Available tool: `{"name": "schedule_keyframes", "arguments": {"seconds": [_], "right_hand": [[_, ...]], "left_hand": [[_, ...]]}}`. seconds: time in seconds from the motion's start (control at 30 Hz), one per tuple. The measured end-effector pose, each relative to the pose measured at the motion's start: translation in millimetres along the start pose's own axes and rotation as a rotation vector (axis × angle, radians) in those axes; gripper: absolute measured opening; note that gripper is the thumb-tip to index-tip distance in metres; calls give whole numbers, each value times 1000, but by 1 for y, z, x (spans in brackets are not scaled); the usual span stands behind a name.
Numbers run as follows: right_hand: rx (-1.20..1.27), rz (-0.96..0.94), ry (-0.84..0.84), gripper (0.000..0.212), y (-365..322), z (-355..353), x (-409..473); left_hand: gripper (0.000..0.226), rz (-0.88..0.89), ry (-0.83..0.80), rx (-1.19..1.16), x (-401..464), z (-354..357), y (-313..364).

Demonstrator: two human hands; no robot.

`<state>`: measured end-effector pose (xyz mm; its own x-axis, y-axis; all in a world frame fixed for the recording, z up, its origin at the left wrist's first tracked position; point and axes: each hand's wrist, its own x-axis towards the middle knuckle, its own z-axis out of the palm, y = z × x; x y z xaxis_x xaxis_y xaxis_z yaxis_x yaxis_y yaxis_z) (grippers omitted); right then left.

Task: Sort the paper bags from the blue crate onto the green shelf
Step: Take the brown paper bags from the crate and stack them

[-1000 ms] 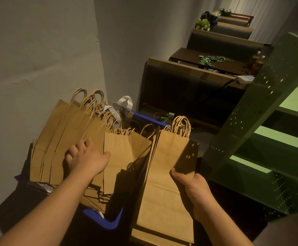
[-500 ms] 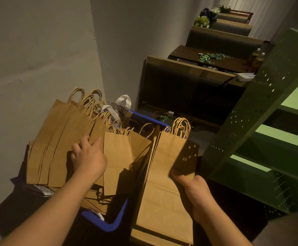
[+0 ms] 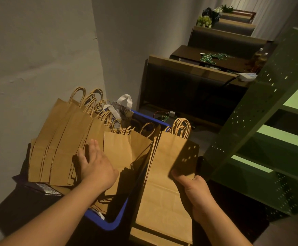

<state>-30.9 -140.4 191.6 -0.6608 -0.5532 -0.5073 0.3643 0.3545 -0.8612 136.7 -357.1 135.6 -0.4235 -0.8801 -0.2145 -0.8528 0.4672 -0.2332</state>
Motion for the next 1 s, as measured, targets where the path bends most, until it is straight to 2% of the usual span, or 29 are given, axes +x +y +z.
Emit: {"name": "schedule_keyframes", "arguments": {"seconds": [0.07, 0.17, 0.27, 0.37, 0.47, 0.6, 0.7, 0.77, 0.87, 1.0], "right_hand": [[0, 1, -6, 29, 0, 1, 0], [9, 7, -3, 30, -1, 1, 0], [3, 17, 9, 29, -2, -1, -1], [-1, 17, 16, 27, -4, -2, -3], [-1, 29, 32, 30, -4, -2, -3], [-16, 31, 23, 31, -3, 0, -3], [-4, 24, 10, 31, -3, 4, -3], [7, 9, 2, 33, -3, 7, -4], [21, -6, 3, 34, -4, 10, -6], [41, -5, -4, 28, -5, 10, -8]], "left_hand": [[101, 14, -60, -25, 0, 4, 4], [97, -35, -158, -273, 1, 4, 10], [86, -122, -158, -550, 6, -1, 16], [79, -231, -150, -703, 18, -4, 14], [58, -184, -120, -710, 26, -3, 8], [29, -142, 2, -510, 23, -12, -1], [25, -183, 131, -378, 20, -13, -8], [24, -185, 211, -386, 21, -9, -13], [26, -184, 207, -444, 22, -7, -16], [25, -159, 155, -650, 24, -3, -13]]}}
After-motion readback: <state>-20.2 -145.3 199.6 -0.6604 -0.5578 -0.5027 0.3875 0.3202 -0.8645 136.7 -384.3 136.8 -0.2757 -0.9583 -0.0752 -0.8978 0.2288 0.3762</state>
